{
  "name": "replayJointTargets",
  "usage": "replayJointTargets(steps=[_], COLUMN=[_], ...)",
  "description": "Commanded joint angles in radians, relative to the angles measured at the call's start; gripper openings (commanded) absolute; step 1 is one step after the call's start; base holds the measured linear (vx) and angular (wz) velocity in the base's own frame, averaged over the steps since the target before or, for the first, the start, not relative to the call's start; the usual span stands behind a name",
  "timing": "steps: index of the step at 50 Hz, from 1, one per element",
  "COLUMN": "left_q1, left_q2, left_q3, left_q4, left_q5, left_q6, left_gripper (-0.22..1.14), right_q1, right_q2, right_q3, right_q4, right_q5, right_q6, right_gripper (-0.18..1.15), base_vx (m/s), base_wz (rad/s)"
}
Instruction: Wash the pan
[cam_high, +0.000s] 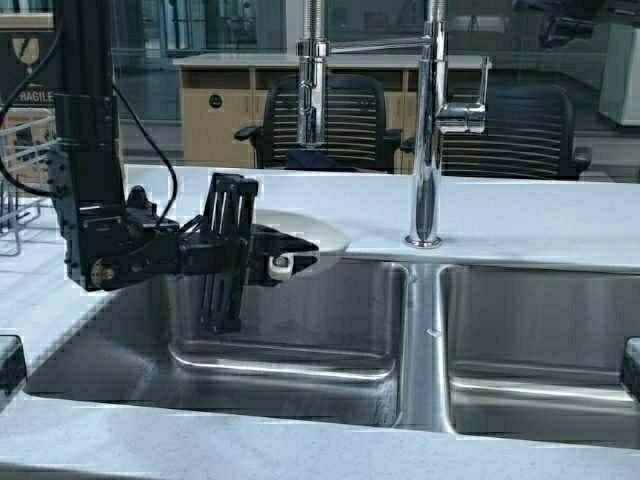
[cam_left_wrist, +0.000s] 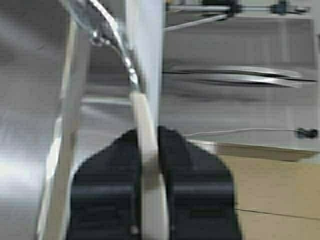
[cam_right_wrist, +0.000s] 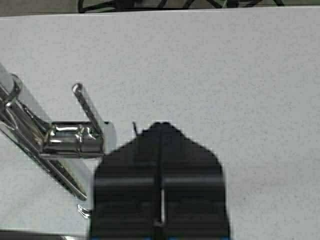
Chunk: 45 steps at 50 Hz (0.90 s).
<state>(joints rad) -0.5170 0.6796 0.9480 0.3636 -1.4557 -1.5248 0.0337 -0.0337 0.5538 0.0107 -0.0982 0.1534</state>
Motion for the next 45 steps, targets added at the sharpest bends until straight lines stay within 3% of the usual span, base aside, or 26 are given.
replayJointTargets(steps=[1, 7, 13, 17, 22, 35, 45], left_q1=[-0.008, -0.009, -0.009, -0.008, -0.008, -0.008, -0.048], left_q2=[-0.117, -0.121, -0.049, 0.0, 0.025, -0.201, -0.486], left_q3=[0.025, 0.012, -0.041, -0.058, -0.04, -0.02, -0.164], left_q4=[0.006, 0.1, 0.181, 0.196, 0.169, 0.161, 0.376], left_q5=[0.141, 0.12, -0.04, -0.095, 0.011, 0.658, 1.655], left_q6=[-0.025, -0.058, -0.061, -0.054, -0.046, 0.017, 0.245], left_gripper=[0.03, 0.03, 0.03, 0.03, 0.03, 0.04, 0.04], right_q1=[0.005, 0.025, 0.044, 0.051, 0.051, 0.052, 0.051], right_q2=[-0.067, -0.143, -0.247, -0.314, -0.385, -0.436, -0.436], right_q3=[0.051, 0.144, 0.239, 0.282, 0.319, 0.336, 0.339], right_q4=[0.017, 0.021, 0.021, 0.021, 0.021, 0.018, 0.018], right_q5=[-0.014, -0.014, -0.012, -0.012, -0.012, -0.011, -0.014], right_q6=[0.018, 0.037, 0.04, 0.041, 0.035, 0.025, 0.029], right_gripper=[0.05, 0.05, 0.05, 0.05, 0.05, 0.05, 0.05], base_vx=[0.0, 0.0, 0.0, 0.0, 0.0, 0.0, 0.0], base_wz=[0.0, 0.0, 0.0, 0.0, 0.0, 0.0, 0.0])
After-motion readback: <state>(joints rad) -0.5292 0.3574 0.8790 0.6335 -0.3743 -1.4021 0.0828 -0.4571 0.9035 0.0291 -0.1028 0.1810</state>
